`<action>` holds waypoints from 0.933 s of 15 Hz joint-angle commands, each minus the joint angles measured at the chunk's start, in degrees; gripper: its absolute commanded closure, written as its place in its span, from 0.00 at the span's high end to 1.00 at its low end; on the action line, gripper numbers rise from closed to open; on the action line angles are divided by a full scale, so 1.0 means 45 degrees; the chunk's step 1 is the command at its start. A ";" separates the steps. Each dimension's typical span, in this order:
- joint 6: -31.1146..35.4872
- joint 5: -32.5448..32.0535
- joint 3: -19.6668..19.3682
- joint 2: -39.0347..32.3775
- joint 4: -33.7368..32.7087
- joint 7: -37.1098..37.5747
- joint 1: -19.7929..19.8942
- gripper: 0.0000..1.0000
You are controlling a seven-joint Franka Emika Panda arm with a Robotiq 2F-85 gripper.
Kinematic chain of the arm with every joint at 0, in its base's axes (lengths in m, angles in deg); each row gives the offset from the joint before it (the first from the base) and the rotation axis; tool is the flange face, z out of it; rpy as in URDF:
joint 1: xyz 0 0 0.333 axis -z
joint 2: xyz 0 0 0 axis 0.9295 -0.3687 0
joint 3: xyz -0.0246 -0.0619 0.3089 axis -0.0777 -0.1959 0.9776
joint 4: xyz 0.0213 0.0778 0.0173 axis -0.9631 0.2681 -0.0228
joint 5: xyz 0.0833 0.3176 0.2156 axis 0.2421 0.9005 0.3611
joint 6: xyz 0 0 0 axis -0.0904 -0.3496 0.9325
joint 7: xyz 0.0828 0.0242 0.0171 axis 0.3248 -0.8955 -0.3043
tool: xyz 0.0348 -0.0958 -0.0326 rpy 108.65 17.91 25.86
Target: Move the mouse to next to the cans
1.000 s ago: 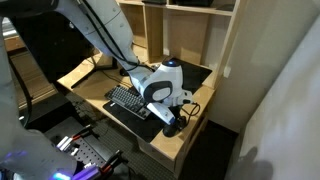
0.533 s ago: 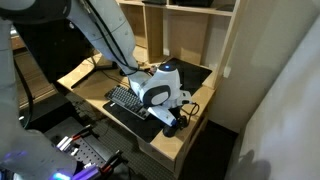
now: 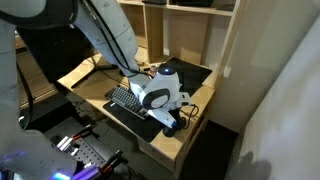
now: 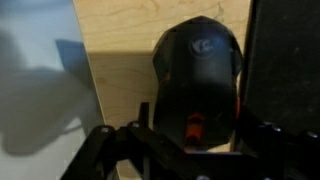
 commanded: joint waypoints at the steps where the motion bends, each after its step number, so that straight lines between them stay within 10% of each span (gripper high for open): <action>1: -0.0308 0.0575 0.0899 -0.0420 -0.0196 -0.0675 0.1009 0.54; 6: -0.0801 0.0904 0.0630 -0.0634 -0.0528 -0.0065 0.0979 0.48; 14: -0.5725 0.3753 0.1034 0.2404 -0.3115 0.0476 0.0749 0.48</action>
